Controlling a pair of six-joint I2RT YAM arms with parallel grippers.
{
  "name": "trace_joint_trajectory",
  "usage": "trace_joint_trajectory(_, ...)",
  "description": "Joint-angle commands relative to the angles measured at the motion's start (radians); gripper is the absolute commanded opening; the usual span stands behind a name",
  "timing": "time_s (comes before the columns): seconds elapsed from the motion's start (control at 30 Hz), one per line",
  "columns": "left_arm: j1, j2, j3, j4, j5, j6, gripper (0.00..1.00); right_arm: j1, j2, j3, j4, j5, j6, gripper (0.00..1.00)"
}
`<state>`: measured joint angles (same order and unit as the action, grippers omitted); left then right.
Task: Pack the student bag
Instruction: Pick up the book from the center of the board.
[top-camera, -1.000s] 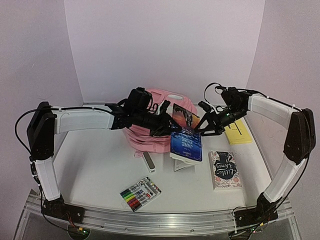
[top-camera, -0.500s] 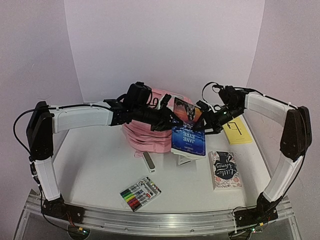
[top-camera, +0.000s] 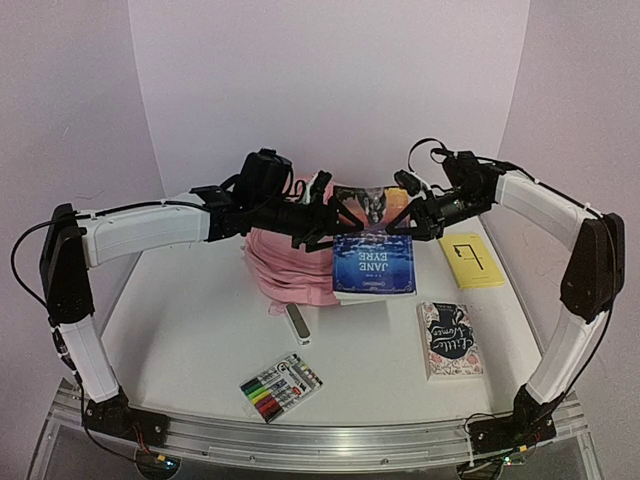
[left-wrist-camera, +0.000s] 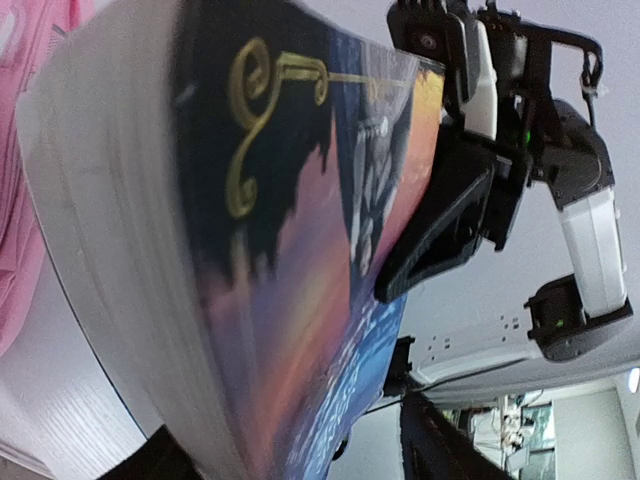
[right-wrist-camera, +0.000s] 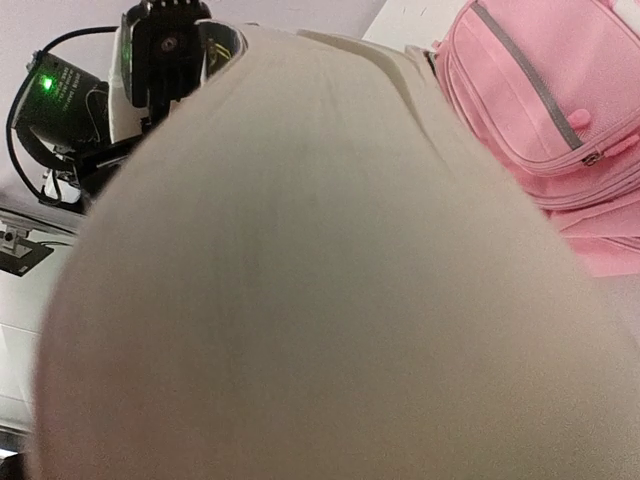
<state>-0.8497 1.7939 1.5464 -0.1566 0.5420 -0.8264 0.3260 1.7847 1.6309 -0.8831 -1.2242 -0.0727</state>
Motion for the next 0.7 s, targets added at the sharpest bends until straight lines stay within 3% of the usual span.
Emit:
trace_joint_trajectory(0.0, 0.001, -0.106, 0.077, -0.07, -0.09, 0.086, 0.83, 0.022, -0.057, 0.069, -0.003, -0.088, 0.022, 0.0)
trace_joint_trajectory(0.07, 0.003, -0.124, 0.081, -0.145, -0.117, 0.138, 0.97, 0.026, -0.067, 0.084, -0.007, -0.066, 0.0, 0.0)
trace_joint_trajectory(0.23, 0.005, -0.127, 0.218, -0.45, -0.152, 0.316, 1.0, 0.054, -0.11, 0.055, -0.016, -0.008, -0.095, 0.0)
trace_joint_trajectory(0.33, 0.004, -0.17, 0.101, -0.353, -0.075, 0.239, 1.0, 0.063, -0.114, 0.075, -0.006, -0.051, -0.085, 0.0)
trace_joint_trajectory(0.5, 0.004, -0.238, -0.177, 0.06, -0.011, 0.001, 1.0, 0.102, -0.081, 0.179, 0.005, -0.083, -0.043, 0.0)
trace_joint_trajectory(0.67, 0.004, -0.202, -0.181, 0.08, -0.014, -0.018, 1.0, 0.158, -0.083, 0.252, 0.021, -0.102, 0.003, 0.0)
